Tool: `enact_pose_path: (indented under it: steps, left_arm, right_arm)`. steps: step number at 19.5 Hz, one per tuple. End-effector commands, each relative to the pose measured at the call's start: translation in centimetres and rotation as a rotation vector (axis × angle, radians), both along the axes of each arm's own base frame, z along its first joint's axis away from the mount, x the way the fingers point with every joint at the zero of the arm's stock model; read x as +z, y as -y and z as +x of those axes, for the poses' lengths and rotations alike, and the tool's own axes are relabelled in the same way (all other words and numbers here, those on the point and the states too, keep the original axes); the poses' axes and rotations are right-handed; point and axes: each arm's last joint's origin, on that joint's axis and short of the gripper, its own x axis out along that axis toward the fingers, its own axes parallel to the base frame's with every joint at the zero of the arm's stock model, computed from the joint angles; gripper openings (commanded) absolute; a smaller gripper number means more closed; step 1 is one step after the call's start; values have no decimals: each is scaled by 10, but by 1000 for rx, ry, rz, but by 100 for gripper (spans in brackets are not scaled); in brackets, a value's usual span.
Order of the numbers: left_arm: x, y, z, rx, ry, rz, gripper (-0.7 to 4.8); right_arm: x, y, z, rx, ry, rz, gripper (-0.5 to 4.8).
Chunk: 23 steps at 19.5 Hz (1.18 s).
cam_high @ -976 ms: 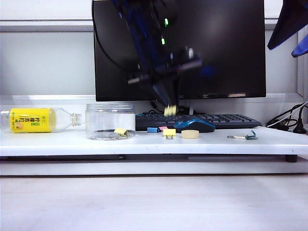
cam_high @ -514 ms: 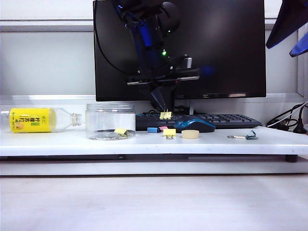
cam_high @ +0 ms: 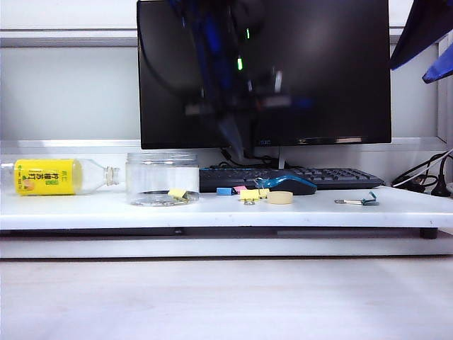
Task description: Take the clips out of the round transparent plastic box and place them on the table.
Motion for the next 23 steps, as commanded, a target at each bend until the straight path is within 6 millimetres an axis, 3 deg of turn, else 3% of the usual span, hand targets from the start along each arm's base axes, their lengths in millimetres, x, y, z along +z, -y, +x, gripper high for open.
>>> enact_pose_path:
  steps: [1, 3, 5, 9, 15, 20, 23]
  left_arm:
    - [47, -18, -20, -152, 54, 153, 89]
    - [67, -50, -28, -193, 19, 246, 89]
    - [65, -78, -23, -165, -99, 248, 89]
    - [55, -109, -7, 42, -255, 95, 89]
    - [48, -106, -1, 225, -333, -10, 89]
    - [29, -101, 6, 451, -457, -90, 90]
    - [25, -100, 8, 480, -472, -88, 90]
  right_arm:
    - [3, 0, 0, 5, 23, 9, 284]
    - [3, -1, 0, 12, 20, 16, 284]
    - [5, -3, -1, 75, 19, 60, 284]
    - [7, -5, 0, 100, 19, 122, 284]
    - [9, -5, 1, 100, 32, 133, 284]
    - [8, -5, 1, 89, 22, 147, 284]
    - [8, -5, 1, 88, 16, 149, 284]
